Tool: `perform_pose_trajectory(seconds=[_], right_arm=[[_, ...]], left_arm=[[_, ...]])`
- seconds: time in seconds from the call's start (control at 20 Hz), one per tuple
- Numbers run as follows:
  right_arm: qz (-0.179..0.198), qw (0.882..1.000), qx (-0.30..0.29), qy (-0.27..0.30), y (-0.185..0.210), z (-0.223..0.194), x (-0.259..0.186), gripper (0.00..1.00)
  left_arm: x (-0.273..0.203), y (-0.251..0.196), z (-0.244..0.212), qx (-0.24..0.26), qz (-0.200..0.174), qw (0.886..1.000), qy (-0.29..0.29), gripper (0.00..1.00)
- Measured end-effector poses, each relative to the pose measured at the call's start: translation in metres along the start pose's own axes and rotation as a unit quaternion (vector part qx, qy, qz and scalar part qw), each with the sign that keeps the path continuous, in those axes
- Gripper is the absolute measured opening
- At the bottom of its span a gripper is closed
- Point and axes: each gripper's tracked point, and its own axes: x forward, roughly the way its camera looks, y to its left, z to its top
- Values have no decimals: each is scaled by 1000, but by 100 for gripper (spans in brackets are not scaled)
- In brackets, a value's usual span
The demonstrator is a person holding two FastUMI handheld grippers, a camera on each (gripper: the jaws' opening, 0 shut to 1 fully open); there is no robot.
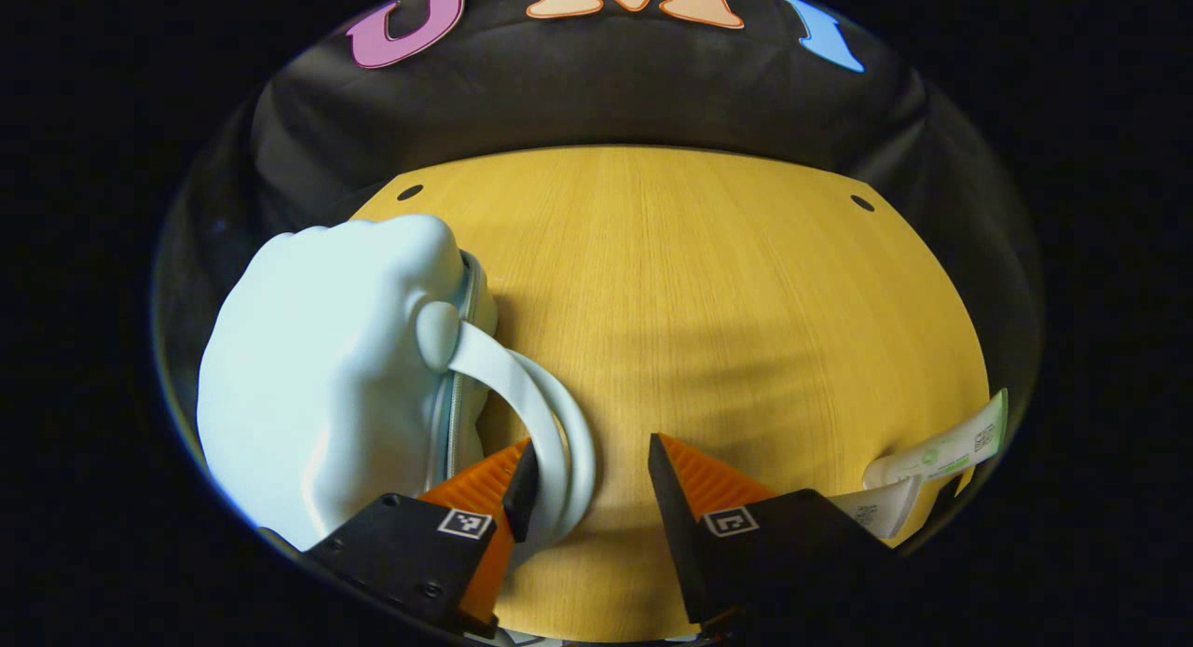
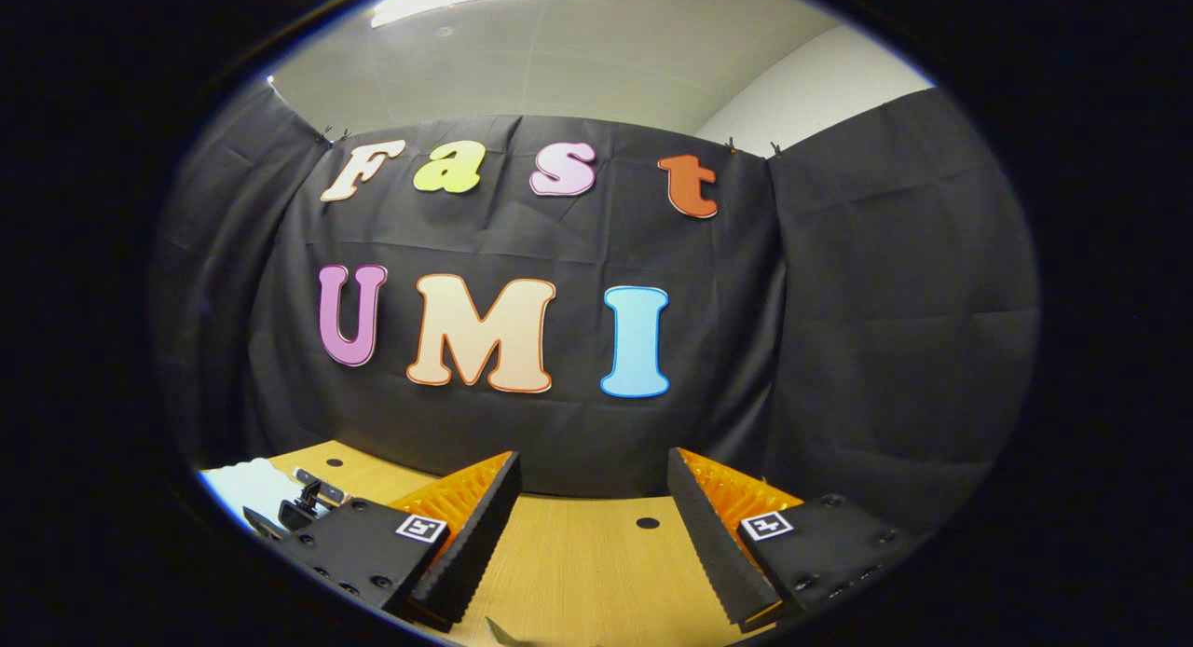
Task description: First open the suitcase, pack the skin care products into it, and then close the suitcase.
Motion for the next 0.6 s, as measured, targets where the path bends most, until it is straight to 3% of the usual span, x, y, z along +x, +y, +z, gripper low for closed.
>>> perform_pose_trajectory(seconds=[0.05, 0.1, 0.25, 0.3, 0.4, 0.6], right_arm=[[1, 1000, -4, -3, -1, 0, 0, 98], [1, 1000, -8, -6, -3, 1, 0, 98], [7, 1000, -12, -14, -1, 4, 2, 98], [9, 1000, -12, -18, -1, 5, 2, 98], [16, 999, -10, -28, 3, 9, 2, 98], [37, 998, -19, -55, 11, 17, 1, 98]], left_arm=[[1, 9, 0, -1, 12, 1000, 0, 59], [-8, 7, 1, -13, -2, 1000, 0, 35], [-9, 5, 10, -41, -33, 999, -8, 17], [-10, 4, 11, -52, -43, 998, -6, 6], [-13, 3, 10, -60, -51, 997, 7, 3], [-37, 2, 24, -14, -29, 999, -6, 0]])
